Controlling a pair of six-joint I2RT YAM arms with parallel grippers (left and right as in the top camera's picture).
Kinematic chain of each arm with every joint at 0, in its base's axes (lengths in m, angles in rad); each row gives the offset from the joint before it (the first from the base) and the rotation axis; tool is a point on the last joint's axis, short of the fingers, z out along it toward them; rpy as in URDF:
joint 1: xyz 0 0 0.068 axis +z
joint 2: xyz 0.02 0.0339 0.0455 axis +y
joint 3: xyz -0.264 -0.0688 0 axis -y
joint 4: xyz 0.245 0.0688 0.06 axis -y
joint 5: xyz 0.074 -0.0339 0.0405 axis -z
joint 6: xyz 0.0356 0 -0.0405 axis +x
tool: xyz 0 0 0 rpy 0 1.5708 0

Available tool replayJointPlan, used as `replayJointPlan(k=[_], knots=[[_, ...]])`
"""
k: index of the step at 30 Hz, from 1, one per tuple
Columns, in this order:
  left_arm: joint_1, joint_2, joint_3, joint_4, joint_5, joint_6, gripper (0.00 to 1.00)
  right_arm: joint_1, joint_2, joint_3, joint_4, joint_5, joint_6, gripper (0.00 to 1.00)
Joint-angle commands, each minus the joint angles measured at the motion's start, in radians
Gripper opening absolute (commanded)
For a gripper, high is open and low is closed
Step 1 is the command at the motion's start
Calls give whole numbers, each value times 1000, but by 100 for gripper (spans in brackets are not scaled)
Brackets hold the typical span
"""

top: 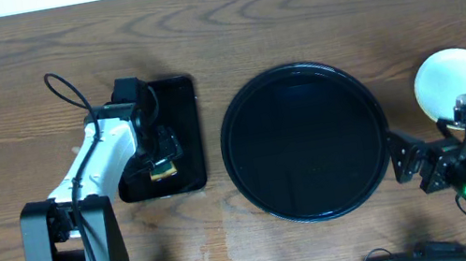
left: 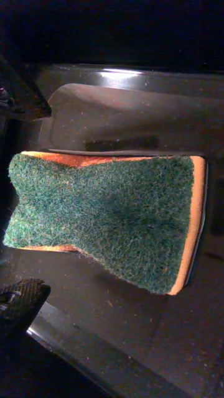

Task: Clean dirty plates on tray and stack at the side

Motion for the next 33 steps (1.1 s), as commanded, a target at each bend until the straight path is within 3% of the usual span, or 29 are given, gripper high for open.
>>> replayJointPlan(k=[1, 5, 11, 16, 25, 33], knots=[[2, 0, 0, -3, -6, 2, 83, 80, -55, -105, 108, 66, -170, 99], [2, 0, 0, -3, -6, 2, 83, 93, -216, -300, 306, 57, -177, 99], [2, 0, 0, -3, -6, 2, 83, 93, -432, -532, 373, 58, -178, 99], [3, 0, 0, -3, -6, 2, 83, 93, -554, -713, 537, 57, -177, 99], [2, 0, 0, -3, -6, 2, 83, 104, -566, -933, 870, 53, -177, 99], [3, 0, 0, -3, -6, 2, 83, 114, -565, -930, 861, 54, -177, 99]])
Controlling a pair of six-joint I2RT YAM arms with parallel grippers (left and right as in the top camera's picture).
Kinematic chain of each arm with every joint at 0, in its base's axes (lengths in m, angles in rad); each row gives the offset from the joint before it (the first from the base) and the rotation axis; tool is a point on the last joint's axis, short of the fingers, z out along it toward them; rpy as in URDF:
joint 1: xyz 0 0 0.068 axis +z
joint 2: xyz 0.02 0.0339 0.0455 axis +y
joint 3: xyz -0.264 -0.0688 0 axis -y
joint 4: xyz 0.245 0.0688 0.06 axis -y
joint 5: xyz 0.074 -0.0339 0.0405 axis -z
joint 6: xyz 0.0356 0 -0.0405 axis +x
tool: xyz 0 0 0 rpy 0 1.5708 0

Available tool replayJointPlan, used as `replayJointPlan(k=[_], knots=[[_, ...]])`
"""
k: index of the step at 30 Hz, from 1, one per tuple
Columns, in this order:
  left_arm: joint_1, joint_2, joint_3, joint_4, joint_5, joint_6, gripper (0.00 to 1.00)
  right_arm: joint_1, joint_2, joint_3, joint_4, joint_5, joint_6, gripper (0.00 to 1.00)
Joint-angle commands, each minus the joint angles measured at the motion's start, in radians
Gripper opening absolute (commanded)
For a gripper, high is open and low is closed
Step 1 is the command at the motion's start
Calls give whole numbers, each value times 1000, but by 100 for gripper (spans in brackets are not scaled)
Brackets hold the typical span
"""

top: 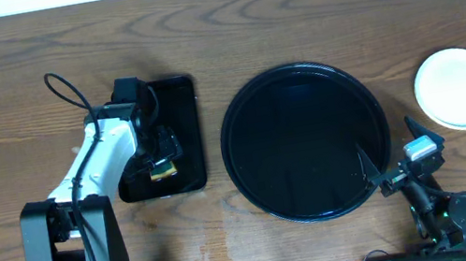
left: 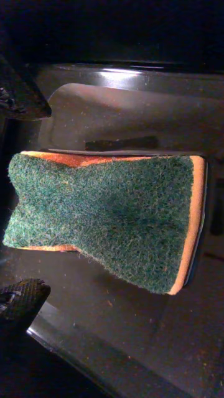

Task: Clean dirty plates on tray and stack at the side

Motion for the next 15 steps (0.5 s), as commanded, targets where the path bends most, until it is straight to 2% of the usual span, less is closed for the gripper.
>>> replayJointPlan(k=[1, 15], knots=[[2, 0, 0, -4, -5, 2, 83, 5, -7, -5, 2, -2, -7, 99], [9, -6, 0, -7, -6, 2, 83, 5, -6, -5, 2, -2, -7, 99]])
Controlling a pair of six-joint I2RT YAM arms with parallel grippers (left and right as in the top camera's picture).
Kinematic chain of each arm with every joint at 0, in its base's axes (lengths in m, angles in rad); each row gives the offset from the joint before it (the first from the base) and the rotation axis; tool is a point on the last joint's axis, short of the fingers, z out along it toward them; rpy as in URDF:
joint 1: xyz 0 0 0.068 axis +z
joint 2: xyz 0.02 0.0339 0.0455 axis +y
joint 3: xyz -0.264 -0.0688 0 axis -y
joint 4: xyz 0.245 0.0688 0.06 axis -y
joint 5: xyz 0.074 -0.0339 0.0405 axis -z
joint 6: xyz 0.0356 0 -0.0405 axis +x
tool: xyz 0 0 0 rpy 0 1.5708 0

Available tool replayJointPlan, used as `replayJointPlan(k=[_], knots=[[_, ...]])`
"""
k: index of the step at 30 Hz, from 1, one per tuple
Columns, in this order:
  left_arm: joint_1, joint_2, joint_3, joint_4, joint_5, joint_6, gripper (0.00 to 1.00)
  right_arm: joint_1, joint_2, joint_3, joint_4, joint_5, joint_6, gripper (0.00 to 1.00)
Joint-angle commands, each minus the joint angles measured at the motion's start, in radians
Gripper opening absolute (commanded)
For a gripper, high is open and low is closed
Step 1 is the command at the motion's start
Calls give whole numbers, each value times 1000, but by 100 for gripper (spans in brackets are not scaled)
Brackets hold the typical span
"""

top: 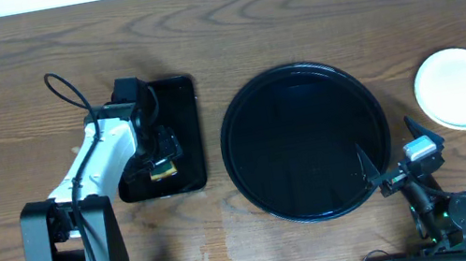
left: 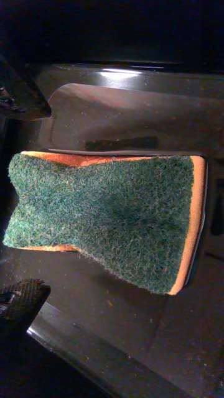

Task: Clean dirty plates on tray and stack at the side

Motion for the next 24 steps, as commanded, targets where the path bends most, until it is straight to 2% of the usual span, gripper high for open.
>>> replayJointPlan(k=[1, 5, 12, 14, 19, 24], knots=[[8, -10, 0, -7, -6, 2, 83, 3, -6, -5, 2, -2, -6, 99], [-14, -70, -4, -6, -6, 2, 83, 3, -6, -5, 2, -2, -6, 99], [-50, -353, -89, -3, -108, 24, 83, 3, -6, -5, 2, -2, -6, 99], [-49, -463, -143, 62, -128, 25, 83, 3, -6, -5, 2, -2, -6, 99], [-48, -758, -333, 346, -133, 71, 83, 3, -6, -5, 2, -2, -6, 99], [-47, -1039, -518, 528, -134, 139, 83, 3, -6, -5, 2, -2, -6, 99]])
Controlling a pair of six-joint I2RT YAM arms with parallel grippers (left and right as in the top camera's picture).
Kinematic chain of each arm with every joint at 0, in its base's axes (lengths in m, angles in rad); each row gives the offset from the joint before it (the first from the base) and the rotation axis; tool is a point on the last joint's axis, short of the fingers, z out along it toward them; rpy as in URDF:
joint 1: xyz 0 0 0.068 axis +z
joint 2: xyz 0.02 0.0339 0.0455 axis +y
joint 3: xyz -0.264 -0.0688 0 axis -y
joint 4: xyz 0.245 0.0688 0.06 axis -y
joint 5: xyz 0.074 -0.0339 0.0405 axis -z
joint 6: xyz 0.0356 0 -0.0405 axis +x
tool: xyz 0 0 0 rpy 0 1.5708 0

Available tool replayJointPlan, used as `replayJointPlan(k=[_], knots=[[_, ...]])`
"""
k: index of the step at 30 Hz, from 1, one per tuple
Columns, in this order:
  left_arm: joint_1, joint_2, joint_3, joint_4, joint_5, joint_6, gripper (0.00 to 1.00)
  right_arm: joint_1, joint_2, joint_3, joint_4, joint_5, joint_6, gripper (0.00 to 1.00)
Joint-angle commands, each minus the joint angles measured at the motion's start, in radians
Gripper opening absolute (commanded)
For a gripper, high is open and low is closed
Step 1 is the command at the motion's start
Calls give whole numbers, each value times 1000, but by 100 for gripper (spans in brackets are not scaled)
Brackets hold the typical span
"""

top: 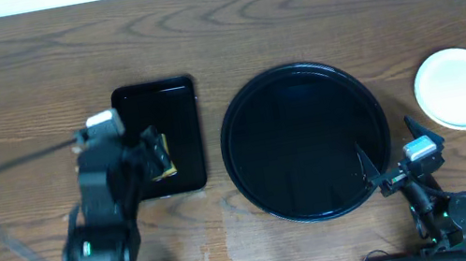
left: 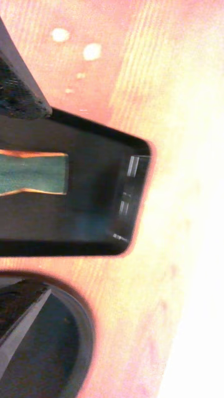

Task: Clean dirty plates on tray and stack at the side

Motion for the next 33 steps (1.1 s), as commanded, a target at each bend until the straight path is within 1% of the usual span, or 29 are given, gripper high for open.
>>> replayJointPlan(k=[1, 3, 5, 9, 17, 20, 24, 33], knots=[[4, -229, -157, 112, -24, 108, 83, 3, -6, -4, 0, -2, -6, 99], [5, -336, -225, 167, -28, 140, 83, 3, -6, -4, 0, -2, -6, 99], [18, -445, -285, 198, -39, 140, 83, 3, -6, -4, 0, -2, -6, 99], [62, -624, -376, 204, -40, 100, 83, 3, -6, -4, 0, -2, -6, 99], [74, -813, -512, 203, -92, 2, 83, 3, -6, -4, 0, -2, -6, 99], [74, -812, -565, 220, -92, -40, 83, 3, -6, -4, 0, -2, -6, 99], [73, -811, -648, 246, -90, -63, 83, 3, -6, -4, 0, -2, -6, 99], [72, -810, -645, 249, -90, -63, 83, 3, -6, -4, 0, -2, -6, 99]])
